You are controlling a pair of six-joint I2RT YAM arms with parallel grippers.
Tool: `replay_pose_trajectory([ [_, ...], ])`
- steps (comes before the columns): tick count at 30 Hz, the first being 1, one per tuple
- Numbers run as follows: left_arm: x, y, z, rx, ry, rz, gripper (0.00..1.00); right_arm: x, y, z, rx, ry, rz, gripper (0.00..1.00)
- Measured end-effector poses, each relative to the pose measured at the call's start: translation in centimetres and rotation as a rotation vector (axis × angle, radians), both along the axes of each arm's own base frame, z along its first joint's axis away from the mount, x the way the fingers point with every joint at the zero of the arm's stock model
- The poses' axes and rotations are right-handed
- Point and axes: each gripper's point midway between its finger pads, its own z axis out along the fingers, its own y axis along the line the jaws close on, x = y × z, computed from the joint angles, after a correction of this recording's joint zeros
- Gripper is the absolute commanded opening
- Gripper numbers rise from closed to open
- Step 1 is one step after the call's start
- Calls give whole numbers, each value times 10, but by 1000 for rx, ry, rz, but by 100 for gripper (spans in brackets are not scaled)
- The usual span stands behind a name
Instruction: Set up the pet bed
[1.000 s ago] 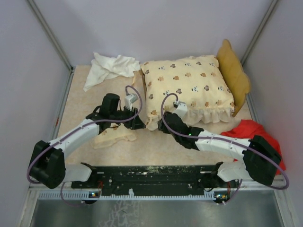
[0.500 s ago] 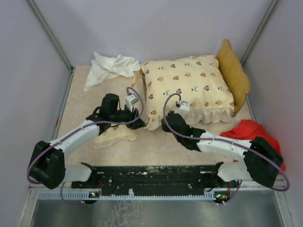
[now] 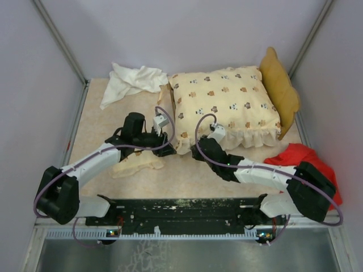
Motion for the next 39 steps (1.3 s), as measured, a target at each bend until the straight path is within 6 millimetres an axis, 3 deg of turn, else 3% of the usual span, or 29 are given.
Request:
replay_pose_trajectory([
  [2,-1,-2,2,0,-14,-16,50,2,-6,8,-23,-31,-7,0],
  [11,1,-23,36,-41,-120,-75,49,32,-38,81,-39,-229,-65,0],
  [21,-11,-43,34,-22,-165,-112,50,59,-58,99,-76,-280,-77,0],
  [32,5,-51,31,30,-279,-66,50,75,-49,107,-61,-295,-45,0],
  [39,17,-53,-1,132,-291,-30,48,74,-47,108,-57,-295,-36,0],
])
